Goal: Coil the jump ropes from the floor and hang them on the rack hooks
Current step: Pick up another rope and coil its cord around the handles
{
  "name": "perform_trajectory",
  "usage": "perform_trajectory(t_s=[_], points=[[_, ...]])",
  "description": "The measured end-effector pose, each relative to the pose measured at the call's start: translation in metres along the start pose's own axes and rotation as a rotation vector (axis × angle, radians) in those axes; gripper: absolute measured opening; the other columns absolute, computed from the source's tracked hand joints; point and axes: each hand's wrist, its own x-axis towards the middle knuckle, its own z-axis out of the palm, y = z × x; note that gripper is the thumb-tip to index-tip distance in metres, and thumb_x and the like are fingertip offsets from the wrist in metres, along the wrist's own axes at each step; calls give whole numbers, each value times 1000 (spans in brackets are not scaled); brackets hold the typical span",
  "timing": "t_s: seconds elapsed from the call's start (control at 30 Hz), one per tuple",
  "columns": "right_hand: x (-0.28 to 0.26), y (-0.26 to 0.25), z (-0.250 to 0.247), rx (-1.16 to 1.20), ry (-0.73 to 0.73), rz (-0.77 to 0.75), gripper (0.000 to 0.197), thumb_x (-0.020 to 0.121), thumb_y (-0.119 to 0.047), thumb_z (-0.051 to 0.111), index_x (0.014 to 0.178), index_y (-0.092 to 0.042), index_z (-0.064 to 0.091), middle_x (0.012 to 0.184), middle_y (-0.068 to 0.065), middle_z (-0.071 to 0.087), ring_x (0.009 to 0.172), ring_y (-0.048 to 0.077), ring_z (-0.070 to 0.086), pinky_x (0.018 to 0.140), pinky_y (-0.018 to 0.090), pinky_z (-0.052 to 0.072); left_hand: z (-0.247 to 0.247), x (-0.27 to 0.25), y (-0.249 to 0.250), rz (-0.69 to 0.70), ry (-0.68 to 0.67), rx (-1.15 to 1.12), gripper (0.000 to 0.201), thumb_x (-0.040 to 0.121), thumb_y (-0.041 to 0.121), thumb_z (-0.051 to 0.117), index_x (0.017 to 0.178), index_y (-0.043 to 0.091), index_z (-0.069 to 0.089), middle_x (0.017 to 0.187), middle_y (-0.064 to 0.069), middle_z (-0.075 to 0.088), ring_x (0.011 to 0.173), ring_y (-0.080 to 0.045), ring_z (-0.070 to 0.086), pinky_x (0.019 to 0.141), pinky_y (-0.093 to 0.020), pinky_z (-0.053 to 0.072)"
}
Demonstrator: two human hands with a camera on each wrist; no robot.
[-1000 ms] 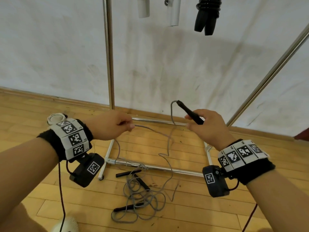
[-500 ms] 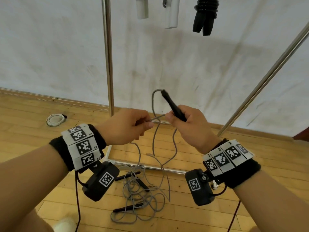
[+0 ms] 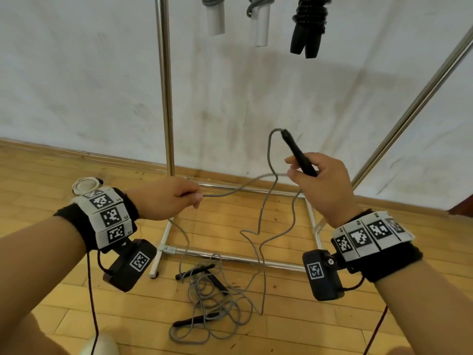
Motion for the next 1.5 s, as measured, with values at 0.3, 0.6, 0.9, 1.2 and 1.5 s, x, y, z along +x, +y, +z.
perform_trajectory(t_s=[0.3, 0.6, 0.9, 1.2, 1.5], points=[[-24, -14, 36, -7, -344, -19, 9, 90, -32, 69, 98, -31, 72, 68, -19, 62, 49, -2, 51, 47, 11, 37, 7, -5, 47, 189, 207, -92, 28, 99, 40, 45, 87, 26, 66, 60, 1, 58, 52, -5, 54, 51, -17, 44], [-22, -35, 42, 17, -277, -99, 20, 93, -32, 64, 77, -20, 63, 58, -3, 53, 49, 4, 45, 49, 19, 37, 5, -6, 49, 162, 190, -286, 26, 100, 39, 47, 83, 27, 61, 70, 5, 69, 61, -1, 63, 58, -12, 45], [-10, -31, 21, 97, 2, -146, 17, 93, -28, 65, 78, -21, 63, 58, -14, 50, 50, 2, 41, 49, 14, 36, 4, -7, 26, 59, -41, -229, 22, 104, 25, 42, 88, 26, 56, 90, 6, 69, 84, 2, 62, 71, -6, 42], [2, -13, 9, 49, 122, -91, 11, 93, -26, 64, 83, -29, 66, 71, -15, 58, 58, 2, 50, 54, 12, 40, 5, -5, 1, -68, -112, 0, 34, 105, 35, 36, 82, 29, 60, 71, 5, 58, 64, -6, 57, 64, -20, 47], [-28, -21, 49, -129, -377, -134, 10, 92, -32, 64, 101, -31, 67, 71, -15, 57, 56, -1, 53, 53, 12, 38, 7, -6, 39, 129, 140, -42, 28, 101, 38, 45, 85, 29, 66, 57, 20, 55, 51, 0, 50, 54, -11, 39]])
